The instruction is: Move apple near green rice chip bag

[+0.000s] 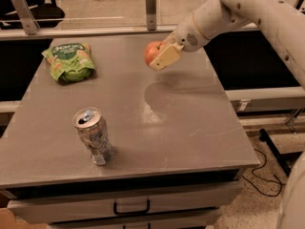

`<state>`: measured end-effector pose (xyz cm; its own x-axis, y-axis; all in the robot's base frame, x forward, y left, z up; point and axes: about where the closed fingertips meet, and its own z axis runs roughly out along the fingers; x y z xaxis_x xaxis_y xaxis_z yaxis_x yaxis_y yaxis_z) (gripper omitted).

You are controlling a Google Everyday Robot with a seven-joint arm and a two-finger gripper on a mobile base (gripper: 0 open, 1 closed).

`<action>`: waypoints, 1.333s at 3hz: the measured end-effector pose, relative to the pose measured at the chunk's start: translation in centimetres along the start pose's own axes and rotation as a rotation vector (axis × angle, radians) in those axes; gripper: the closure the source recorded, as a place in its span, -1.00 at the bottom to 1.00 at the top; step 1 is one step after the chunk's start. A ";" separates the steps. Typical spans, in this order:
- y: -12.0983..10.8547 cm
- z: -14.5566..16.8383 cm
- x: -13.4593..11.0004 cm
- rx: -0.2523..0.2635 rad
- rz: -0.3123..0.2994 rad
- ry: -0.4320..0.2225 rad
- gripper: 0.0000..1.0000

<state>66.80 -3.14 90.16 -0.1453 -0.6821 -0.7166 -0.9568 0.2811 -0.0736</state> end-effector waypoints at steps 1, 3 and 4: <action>3.7 2.6 -3.7 -0.033 -0.083 -0.003 1.00; 4.4 10.1 -6.6 -0.061 -0.130 0.002 1.00; 3.7 13.0 -6.7 -0.085 -0.112 0.011 1.00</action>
Offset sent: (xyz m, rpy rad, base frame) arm -0.0226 0.1443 -0.0277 -0.0310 -0.0615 0.1664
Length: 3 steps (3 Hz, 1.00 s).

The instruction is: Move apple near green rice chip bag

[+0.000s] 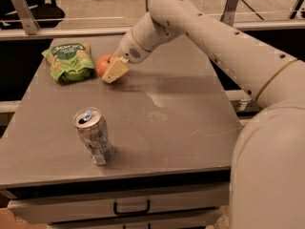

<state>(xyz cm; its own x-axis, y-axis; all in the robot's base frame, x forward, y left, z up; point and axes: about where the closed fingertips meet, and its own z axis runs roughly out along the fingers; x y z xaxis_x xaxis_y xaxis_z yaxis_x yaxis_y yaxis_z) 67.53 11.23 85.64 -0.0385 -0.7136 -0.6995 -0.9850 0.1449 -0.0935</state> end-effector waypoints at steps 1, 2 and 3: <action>-0.3 1.6 -0.6 -0.025 0.015 -0.001 0.63; -0.3 2.6 -0.8 -0.043 0.030 -0.004 0.20; -0.3 2.6 -0.8 -0.044 0.030 -0.004 -0.28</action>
Offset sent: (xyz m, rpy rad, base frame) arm 0.0120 0.0291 -0.0143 0.0191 0.0728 0.0033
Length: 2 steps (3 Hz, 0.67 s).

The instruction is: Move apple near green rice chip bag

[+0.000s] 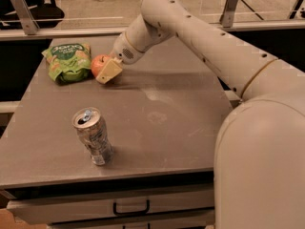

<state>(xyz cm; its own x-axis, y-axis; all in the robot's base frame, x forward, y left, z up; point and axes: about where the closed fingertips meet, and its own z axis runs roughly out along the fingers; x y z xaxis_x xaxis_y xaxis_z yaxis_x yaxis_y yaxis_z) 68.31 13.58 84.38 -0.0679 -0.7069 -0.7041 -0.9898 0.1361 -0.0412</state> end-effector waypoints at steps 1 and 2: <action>-0.2 0.5 -0.1 -0.010 0.015 -0.005 -0.77; -0.4 0.2 0.1 -0.008 0.032 -0.012 -1.00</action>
Offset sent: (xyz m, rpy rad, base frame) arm 0.0088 -0.0090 0.0036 0.0322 0.0310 -0.0439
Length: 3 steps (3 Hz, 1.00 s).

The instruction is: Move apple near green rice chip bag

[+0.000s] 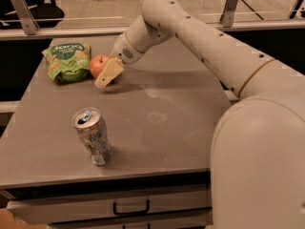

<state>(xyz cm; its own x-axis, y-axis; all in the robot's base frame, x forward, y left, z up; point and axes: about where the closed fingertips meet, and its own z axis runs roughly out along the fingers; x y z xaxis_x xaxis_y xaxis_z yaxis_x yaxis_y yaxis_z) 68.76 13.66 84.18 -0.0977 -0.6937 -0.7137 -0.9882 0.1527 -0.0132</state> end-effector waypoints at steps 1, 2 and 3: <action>-0.5 -1.0 -0.1 0.013 0.012 -0.020 -1.00; -2.1 -4.2 0.8 0.060 0.039 -0.052 -1.00; -4.4 -11.1 2.0 0.177 0.064 -0.125 -1.00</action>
Offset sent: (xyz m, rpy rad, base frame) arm 0.0317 -0.0886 0.0544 0.0962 -0.0568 -0.1526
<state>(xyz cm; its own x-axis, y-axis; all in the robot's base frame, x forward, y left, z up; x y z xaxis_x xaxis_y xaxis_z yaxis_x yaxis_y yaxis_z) 71.64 3.81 90.56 -0.1335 -0.5878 -0.7979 -0.9433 0.3223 -0.0796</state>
